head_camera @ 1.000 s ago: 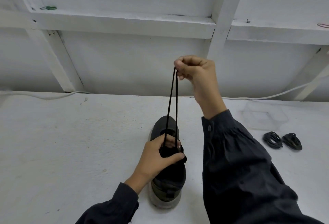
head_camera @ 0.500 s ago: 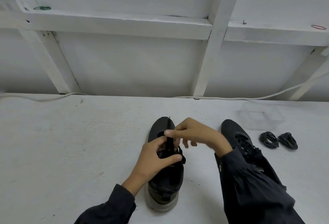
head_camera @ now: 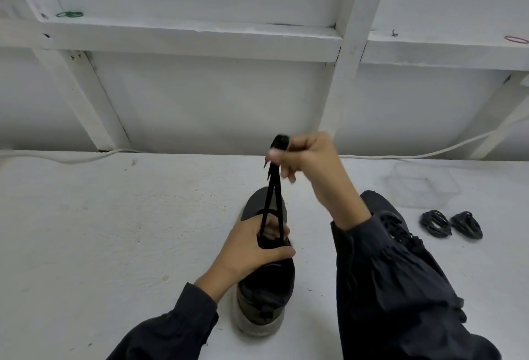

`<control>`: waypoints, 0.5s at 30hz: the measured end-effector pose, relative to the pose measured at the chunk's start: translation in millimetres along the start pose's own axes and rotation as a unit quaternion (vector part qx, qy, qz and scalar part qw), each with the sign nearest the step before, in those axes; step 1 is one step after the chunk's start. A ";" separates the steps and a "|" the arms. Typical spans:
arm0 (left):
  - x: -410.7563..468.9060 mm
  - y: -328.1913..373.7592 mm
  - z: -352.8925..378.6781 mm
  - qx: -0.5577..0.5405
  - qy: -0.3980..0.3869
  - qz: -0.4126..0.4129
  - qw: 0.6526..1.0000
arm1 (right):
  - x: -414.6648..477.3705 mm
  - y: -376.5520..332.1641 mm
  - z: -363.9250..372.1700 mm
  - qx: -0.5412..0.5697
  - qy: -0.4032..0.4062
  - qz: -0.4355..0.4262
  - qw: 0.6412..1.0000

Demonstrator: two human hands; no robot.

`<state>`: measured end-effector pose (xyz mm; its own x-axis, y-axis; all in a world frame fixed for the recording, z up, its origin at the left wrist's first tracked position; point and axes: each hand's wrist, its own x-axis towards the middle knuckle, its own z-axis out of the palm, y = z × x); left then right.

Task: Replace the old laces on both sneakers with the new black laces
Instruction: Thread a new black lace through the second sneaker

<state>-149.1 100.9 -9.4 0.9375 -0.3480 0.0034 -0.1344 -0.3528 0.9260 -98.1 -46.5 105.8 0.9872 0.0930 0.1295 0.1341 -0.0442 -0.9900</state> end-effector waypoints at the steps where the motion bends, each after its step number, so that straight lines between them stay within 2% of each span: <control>1: -1.7 0.0 0.8 -0.003 -0.002 0.000 1.000 | 7.6 -10.7 -3.1 0.036 0.022 -0.015 0.999; 5: -3.6 1.7 0.3 -0.018 0.034 0.003 0.999 | 35.7 -29.8 -11.9 0.123 0.084 -0.046 0.988; 9: -6.2 1.3 4.5 -0.024 0.032 0.005 0.999 | 45.6 -0.6 -4.2 0.170 0.089 -0.002 0.981; 13: -11.2 2.4 4.8 -0.134 0.050 -0.012 0.990 | 45.2 30.7 -11.9 0.130 0.066 0.033 0.989; 15: -10.4 5.8 2.0 -0.163 0.060 -0.009 0.985 | 37.7 42.6 -17.4 0.036 0.023 0.072 0.996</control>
<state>-160.3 100.7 -4.8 0.9727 -0.2320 0.0117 -0.0250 -0.0541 0.9982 -53.7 -62.2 69.5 0.9989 0.0449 -0.0138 -0.0146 0.0175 -0.9997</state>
